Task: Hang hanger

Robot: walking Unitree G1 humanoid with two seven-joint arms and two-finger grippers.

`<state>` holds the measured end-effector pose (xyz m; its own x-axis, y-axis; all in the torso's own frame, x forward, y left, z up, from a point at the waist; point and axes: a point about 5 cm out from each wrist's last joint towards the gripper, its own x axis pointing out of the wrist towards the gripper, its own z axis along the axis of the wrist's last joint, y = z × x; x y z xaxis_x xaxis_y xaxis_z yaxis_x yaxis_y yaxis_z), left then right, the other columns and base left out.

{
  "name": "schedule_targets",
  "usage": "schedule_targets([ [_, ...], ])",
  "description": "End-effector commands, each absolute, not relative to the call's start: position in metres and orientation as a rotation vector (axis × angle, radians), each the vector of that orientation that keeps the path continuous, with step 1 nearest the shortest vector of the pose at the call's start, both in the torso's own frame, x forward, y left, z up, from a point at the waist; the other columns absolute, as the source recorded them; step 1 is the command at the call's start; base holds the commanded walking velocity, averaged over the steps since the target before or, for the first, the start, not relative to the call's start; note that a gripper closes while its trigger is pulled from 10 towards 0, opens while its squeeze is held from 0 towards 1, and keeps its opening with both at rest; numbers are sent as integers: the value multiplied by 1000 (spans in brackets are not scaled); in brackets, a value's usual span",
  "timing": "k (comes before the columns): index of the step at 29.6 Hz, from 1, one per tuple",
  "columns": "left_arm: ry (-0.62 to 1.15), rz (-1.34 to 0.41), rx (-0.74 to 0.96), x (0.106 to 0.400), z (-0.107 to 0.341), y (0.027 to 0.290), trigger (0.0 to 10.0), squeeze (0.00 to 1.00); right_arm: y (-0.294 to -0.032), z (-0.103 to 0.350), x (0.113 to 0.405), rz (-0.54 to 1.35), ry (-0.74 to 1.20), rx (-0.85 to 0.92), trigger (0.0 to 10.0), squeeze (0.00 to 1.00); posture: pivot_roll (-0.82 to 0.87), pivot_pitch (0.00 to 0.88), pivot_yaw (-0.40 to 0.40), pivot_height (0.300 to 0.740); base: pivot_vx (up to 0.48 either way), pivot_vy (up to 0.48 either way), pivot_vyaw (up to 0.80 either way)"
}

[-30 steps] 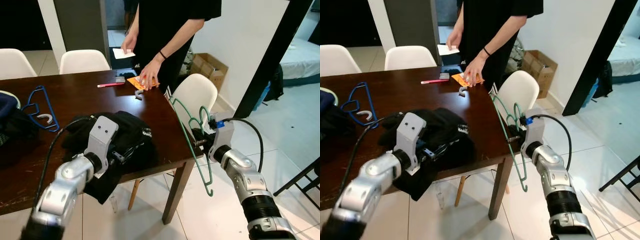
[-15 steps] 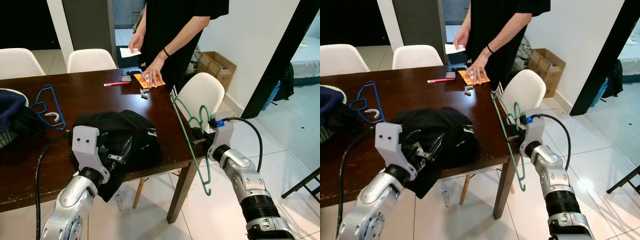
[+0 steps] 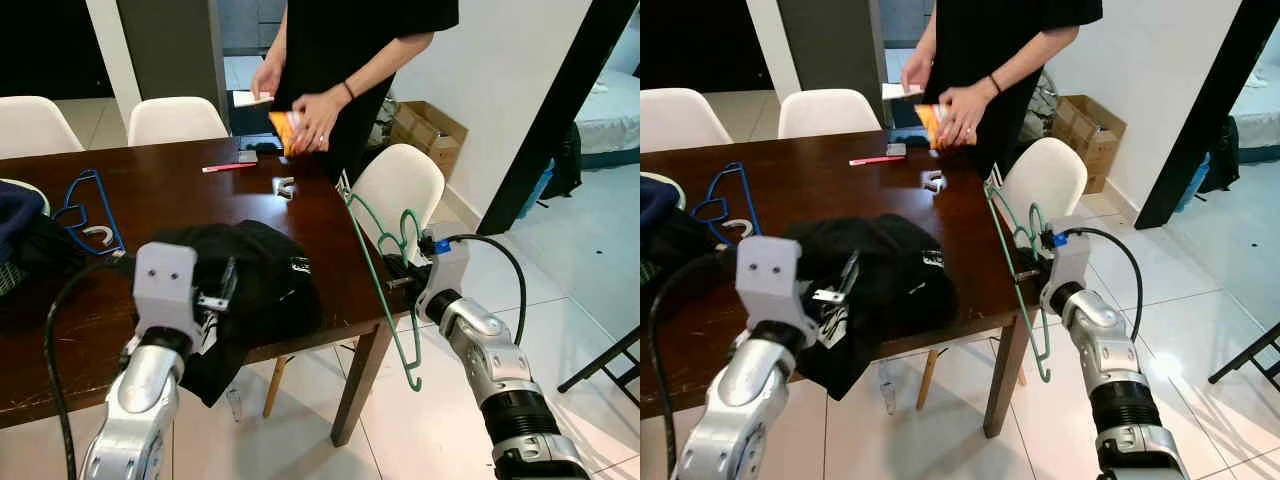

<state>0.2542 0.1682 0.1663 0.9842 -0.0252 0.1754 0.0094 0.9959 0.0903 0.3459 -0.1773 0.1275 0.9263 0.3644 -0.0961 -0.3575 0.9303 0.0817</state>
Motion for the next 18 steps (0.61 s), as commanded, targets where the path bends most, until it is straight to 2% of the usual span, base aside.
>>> schedule_targets([
  [1, -176, -23, 63, 255, 164, 167, 10000, 0, -178, 129, 347, 363, 103, 80, 10000, 0, 85, 36, -67, 740, 0, 0, 0],
  [14, -161, -9, 92, 261, 162, 163, 10000, 0, -177, 131, 351, 363, 98, 85, 10000, 0, 85, 37, -63, 740, 0, 0, 0],
  [18, -162, -12, 95, 261, 163, 161, 10000, 0, -176, 131, 351, 364, 95, 83, 10000, 0, 86, 39, -65, 740, -224, 0, 0],
])
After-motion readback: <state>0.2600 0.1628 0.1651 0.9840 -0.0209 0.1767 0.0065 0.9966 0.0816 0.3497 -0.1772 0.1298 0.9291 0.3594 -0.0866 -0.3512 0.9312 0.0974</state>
